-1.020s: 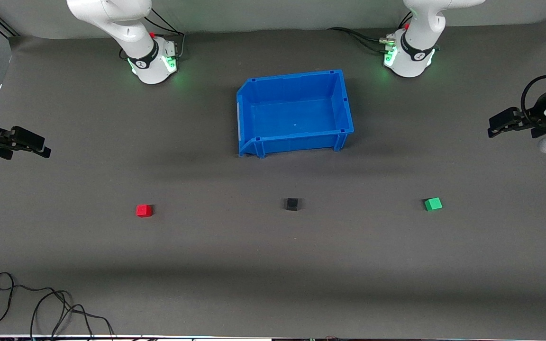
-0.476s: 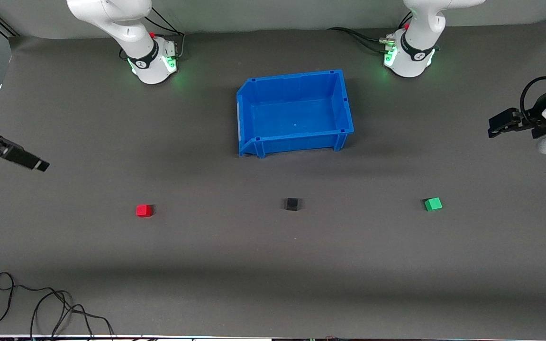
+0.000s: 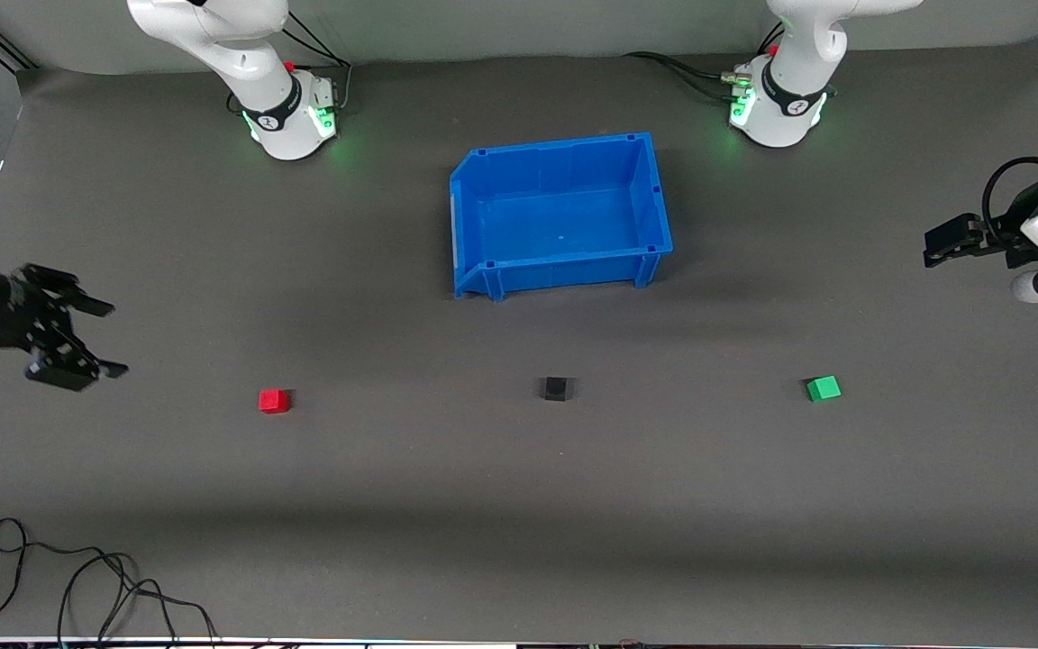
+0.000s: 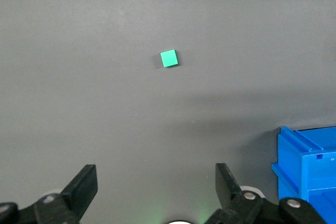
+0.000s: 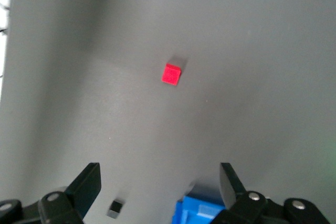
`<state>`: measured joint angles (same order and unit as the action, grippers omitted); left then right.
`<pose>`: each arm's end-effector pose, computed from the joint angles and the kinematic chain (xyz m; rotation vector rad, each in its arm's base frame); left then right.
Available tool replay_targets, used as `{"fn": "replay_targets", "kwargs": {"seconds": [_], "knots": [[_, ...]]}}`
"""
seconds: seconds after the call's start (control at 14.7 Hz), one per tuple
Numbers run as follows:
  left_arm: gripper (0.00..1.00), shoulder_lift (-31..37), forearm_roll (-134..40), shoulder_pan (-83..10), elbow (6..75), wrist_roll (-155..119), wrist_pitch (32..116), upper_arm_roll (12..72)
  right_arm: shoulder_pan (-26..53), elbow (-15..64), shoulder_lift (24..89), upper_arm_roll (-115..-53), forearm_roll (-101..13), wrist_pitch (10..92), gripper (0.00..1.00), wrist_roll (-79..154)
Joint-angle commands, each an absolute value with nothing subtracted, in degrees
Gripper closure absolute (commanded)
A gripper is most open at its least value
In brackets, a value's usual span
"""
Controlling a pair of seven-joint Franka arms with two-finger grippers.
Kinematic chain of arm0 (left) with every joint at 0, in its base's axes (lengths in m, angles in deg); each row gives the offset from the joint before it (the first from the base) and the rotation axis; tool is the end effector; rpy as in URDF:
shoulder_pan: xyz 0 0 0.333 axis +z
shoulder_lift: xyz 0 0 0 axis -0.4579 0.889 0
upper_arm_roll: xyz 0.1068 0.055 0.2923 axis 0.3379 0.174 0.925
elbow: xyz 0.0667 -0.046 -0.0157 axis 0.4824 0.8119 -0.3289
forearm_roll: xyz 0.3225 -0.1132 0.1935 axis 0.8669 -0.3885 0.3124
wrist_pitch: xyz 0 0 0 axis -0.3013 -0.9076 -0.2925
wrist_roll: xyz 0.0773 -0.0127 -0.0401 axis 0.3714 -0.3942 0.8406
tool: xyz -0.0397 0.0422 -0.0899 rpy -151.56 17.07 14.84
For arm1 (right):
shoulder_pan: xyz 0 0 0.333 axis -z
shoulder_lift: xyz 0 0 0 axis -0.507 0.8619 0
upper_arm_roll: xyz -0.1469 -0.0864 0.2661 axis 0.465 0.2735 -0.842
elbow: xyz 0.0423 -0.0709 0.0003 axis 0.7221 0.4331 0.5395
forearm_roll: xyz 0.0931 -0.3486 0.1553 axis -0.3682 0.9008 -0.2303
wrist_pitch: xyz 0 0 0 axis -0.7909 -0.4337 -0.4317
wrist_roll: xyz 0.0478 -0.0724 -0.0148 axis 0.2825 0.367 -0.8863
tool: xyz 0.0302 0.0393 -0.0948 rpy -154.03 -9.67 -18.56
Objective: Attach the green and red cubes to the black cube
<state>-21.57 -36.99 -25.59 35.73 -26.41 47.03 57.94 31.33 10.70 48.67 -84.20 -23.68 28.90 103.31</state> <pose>0.5532 -0.0008 0.5773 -3.1174 0.0625 0.1655 0.6328 -0.0336 0.5069 -2.4337 1.6734 0.3505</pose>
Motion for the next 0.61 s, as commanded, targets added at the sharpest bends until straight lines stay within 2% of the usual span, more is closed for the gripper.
{"fn": "replay_targets", "kwargs": {"seconds": [0.0, 0.27, 0.41, 0.54], "knots": [[0.00, -21.2, -36.3, -26.0, 35.7, -27.2, 46.5, 58.1, 31.6, 11.6, 53.0, -83.7, -27.4, 31.0, 0.00, 106.8], [0.00, -18.3, -37.1, -24.7, 38.4, -26.9, 49.5, 58.4, 31.0, 23.5, 55.4, -83.0, -32.6, 47.0, 0.00, 105.8], [0.01, -18.3, -37.1, -24.1, 43.6, -26.9, 56.1, 58.3, 30.6, 25.5, 58.6, -83.1, -34.6, 54.0, 0.00, 105.0], [0.01, -17.0, -37.1, -24.0, 47.8, -26.8, 63.3, 58.3, 30.6, 25.4, 62.6, -83.1, -39.1, 56.1, 0.00, 102.8]]}}
